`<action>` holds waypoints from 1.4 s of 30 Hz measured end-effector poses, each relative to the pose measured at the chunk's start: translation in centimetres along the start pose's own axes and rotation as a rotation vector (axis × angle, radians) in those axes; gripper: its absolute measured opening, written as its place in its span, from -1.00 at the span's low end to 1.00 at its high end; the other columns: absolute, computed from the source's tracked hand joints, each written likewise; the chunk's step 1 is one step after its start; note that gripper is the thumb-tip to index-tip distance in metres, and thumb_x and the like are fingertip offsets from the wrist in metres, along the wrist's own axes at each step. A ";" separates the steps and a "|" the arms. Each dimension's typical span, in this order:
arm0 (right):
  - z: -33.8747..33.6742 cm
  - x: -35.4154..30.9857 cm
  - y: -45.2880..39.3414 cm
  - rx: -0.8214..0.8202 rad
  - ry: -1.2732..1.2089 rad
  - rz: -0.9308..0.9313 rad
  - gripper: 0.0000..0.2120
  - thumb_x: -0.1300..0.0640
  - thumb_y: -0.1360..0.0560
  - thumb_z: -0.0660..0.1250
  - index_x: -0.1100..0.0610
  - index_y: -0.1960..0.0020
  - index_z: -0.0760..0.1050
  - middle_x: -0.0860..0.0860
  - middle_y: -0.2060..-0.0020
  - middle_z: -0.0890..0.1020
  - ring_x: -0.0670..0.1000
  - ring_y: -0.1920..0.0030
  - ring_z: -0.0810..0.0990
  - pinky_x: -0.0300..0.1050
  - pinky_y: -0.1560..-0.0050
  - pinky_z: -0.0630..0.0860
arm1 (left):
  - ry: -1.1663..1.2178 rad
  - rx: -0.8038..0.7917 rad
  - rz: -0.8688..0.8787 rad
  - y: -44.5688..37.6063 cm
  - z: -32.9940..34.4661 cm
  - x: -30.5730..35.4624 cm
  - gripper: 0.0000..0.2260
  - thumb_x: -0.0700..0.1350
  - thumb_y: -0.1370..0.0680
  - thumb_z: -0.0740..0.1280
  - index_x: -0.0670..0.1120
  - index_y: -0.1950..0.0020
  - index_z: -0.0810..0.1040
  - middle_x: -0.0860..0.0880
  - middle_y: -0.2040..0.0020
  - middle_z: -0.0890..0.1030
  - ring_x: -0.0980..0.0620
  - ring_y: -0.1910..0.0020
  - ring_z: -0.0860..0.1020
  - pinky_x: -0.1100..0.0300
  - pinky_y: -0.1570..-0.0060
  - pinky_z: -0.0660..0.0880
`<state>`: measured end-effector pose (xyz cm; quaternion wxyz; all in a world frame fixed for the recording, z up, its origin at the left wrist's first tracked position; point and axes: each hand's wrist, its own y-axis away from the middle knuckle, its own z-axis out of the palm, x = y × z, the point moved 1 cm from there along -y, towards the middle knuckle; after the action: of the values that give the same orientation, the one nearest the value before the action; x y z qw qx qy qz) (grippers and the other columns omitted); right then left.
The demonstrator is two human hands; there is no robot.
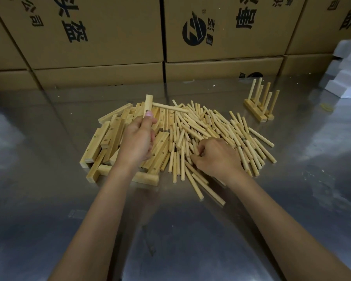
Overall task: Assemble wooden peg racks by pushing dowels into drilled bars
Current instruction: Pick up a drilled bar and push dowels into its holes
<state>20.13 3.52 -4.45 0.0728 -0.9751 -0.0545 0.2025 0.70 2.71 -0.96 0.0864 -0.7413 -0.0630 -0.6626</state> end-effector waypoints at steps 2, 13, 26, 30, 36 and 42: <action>-0.4 0.3 0.2 0.005 -0.061 0.028 -0.73 -0.06 -0.53 0.38 0.02 0.30 0.53 -0.09 0.41 0.54 -0.04 0.32 0.52 -0.18 0.38 0.26 | 0.068 0.003 -0.042 -0.1 0.0 0.0 -0.67 0.15 -0.69 0.15 -0.04 -0.14 0.57 0.05 0.37 0.39 0.13 0.48 0.30 0.27 0.59 0.19; -1.2 1.3 -0.4 0.164 -0.150 0.057 -0.82 0.01 -0.58 0.32 0.02 -0.14 0.57 -0.06 0.24 0.64 0.03 0.16 0.61 -0.09 0.15 0.49 | 0.186 -0.038 -0.142 -0.2 0.0 -0.2 -0.68 0.10 -0.69 0.15 -0.06 -0.19 0.58 0.05 0.38 0.40 0.13 0.50 0.32 0.26 0.57 0.19; -3.8 0.0 0.1 -0.050 -1.143 0.099 -0.88 0.29 -0.50 0.35 0.14 0.00 0.59 0.06 0.18 0.73 -0.04 0.28 0.63 -0.24 0.38 0.47 | 0.321 -0.142 -0.233 0.4 0.5 -0.2 -0.72 0.06 -0.71 0.12 -0.06 -0.16 0.55 0.03 0.35 0.52 0.12 0.48 0.39 0.29 0.56 0.32; -3.3 -1.4 0.7 -0.059 -1.108 -0.017 -0.89 0.30 -0.52 0.35 0.16 -0.03 0.57 0.07 0.17 0.72 -0.02 0.27 0.63 -0.22 0.37 0.50 | 0.311 -0.170 -0.249 0.7 1.4 -0.1 -0.73 0.06 -0.70 0.15 -0.05 -0.06 0.56 0.03 0.37 0.49 0.12 0.50 0.38 0.28 0.56 0.31; -2.4 -2.3 1.3 0.117 -0.845 -0.146 -0.75 0.25 -0.53 0.32 -0.02 -0.09 0.64 -0.02 0.32 0.58 -0.08 0.33 0.51 -0.06 0.32 0.50 | 0.229 -0.234 -0.207 1.0 2.5 -0.3 -0.71 0.09 -0.70 0.11 -0.03 -0.02 0.54 0.05 0.39 0.46 0.13 0.51 0.38 0.27 0.55 0.32; -2.7 -2.6 1.7 0.309 -0.556 -0.282 -0.79 0.13 -0.49 0.30 0.01 -0.05 0.67 -0.16 0.29 0.53 -0.11 0.32 0.49 -0.30 0.30 0.34 | 0.263 -0.214 -0.231 0.8 2.3 -0.4 -0.70 0.10 -0.69 0.13 -0.03 0.04 0.54 0.04 0.42 0.45 0.12 0.53 0.36 0.27 0.56 0.31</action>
<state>18.98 1.22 -1.31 0.2294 -0.8429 -0.1752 0.4541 3.10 2.40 -1.64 -0.0621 -0.6412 -0.0651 -0.7621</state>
